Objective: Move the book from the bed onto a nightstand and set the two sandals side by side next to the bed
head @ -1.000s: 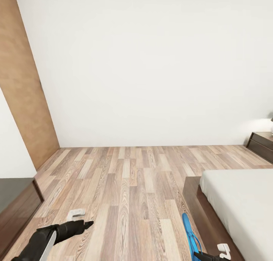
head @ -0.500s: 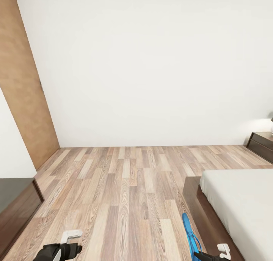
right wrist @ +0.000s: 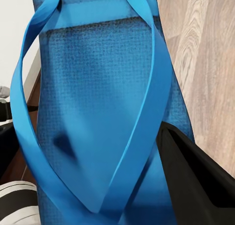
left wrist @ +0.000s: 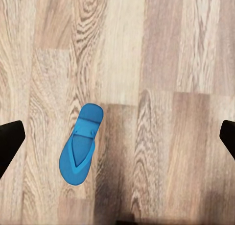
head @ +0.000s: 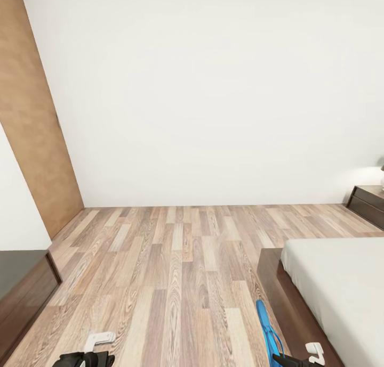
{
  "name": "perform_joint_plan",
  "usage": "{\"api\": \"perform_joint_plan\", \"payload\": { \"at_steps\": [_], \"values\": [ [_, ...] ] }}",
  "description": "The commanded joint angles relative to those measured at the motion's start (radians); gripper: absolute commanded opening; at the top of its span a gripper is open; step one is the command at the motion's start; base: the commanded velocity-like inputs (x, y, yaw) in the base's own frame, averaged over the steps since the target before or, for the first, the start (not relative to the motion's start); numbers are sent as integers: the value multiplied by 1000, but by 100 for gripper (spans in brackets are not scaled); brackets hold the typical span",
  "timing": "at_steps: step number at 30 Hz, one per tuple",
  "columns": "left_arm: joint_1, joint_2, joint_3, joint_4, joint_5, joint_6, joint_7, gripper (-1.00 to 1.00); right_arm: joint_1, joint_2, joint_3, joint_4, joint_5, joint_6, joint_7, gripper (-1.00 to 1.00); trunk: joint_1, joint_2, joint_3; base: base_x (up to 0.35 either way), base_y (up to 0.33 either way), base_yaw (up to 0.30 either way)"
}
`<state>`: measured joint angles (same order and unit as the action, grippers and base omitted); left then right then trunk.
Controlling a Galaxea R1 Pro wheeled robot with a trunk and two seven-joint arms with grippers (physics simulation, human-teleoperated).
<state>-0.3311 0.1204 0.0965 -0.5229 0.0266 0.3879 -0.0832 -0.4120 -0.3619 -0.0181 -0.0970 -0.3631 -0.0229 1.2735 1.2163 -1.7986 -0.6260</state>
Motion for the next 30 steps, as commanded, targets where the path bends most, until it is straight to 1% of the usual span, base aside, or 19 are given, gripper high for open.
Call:
{"api": "perform_joint_plan", "payload": {
  "at_steps": [1,8,15,16,17,19,20,21,23,25,26,27,30],
  "values": [
    [0,-1,5,-1,3,6,-4,100,-1,0,-2,0,1,0,3,-100,0,-1,-1,0,0,0],
    [0,-1,5,0,3,5,-4,100,-1,0,-2,0,1,0,3,-100,0,-1,-1,0,0,0],
    [0,-3,2,-1,2,3,-3,100,-1,0,-1,0,1,1,0,-100,27,-50,-23,0,0,0],
    [0,-3,2,-1,2,2,-3,100,-1,0,-1,0,1,1,-6,-100,31,-57,-26,0,0,0],
    [0,-3,2,-1,2,2,-3,100,-1,0,0,0,1,1,-29,-100,34,-64,-29,0,0,0],
    [0,-4,2,-1,2,2,-3,100,-1,3,1,-2,4,7,-100,-100,42,-78,-36,0,0,0],
    [0,-4,2,-1,2,2,-4,100,-1,13,2,-5,6,11,-134,-100,46,-85,-39,0,0,0],
    [0,-4,2,-1,2,2,-4,100,-1,22,2,-7,6,12,-149,-100,50,-92,-42,0,0,0],
    [0,-4,2,-1,3,2,-4,100,-1,66,2,-16,9,21,-189,-100,57,-106,-48,0,0,0],
    [0,-6,2,-1,4,2,-4,100,-3,110,3,-34,10,48,-207,-100,65,-120,-54,0,0,0],
    [0,-8,2,-1,4,2,-4,100,-4,131,3,-48,10,76,-211,-100,69,-127,-57,0,0,0],
    [0,-9,2,-1,4,3,-4,100,-5,141,3,-56,10,94,-213,-100,73,-134,-61,0,0,0],
    [0,-13,2,-2,4,4,-4,100,-8,194,3,-123,9,232,-223,-100,84,-155,-70,0,0,0]
  ]
}}
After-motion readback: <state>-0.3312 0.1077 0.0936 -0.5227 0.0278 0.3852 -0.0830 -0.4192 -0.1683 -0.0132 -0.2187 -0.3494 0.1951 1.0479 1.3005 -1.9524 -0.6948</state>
